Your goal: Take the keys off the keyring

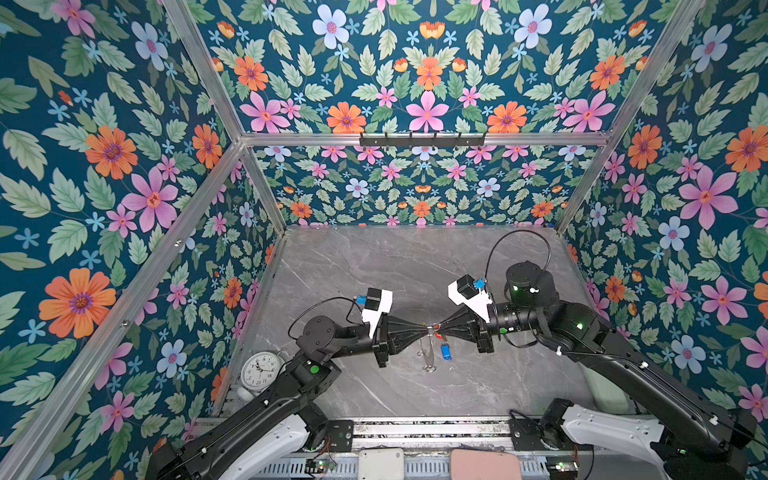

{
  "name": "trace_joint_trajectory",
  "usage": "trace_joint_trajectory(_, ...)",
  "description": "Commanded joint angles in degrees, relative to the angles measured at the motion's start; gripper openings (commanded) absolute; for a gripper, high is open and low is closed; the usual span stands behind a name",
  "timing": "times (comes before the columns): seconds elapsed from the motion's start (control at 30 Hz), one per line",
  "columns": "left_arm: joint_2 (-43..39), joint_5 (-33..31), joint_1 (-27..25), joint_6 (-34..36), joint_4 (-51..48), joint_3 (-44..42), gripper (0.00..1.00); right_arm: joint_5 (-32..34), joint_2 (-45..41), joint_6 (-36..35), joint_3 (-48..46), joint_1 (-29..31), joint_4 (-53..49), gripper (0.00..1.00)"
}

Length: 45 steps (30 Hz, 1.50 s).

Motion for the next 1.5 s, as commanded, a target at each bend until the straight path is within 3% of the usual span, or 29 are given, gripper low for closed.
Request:
trace_joint_trajectory(0.0,-0.2,1.9,0.0,0.1,1.4,0.2,0.0,-0.7,0.4,-1.1,0.7,-0.1,-1.0,0.0)
trace_joint_trajectory(0.93,0.1,0.2,0.0,-5.0,12.0,-2.2,0.0,-3.6,1.1,1.3,-3.1,0.0,3.3,0.0)
trace_joint_trajectory(1.47,2.3,6.8,0.0,-14.1,18.3,-1.5,0.0,0.3,2.4,-3.5,1.8,-0.1,-2.5,0.0)
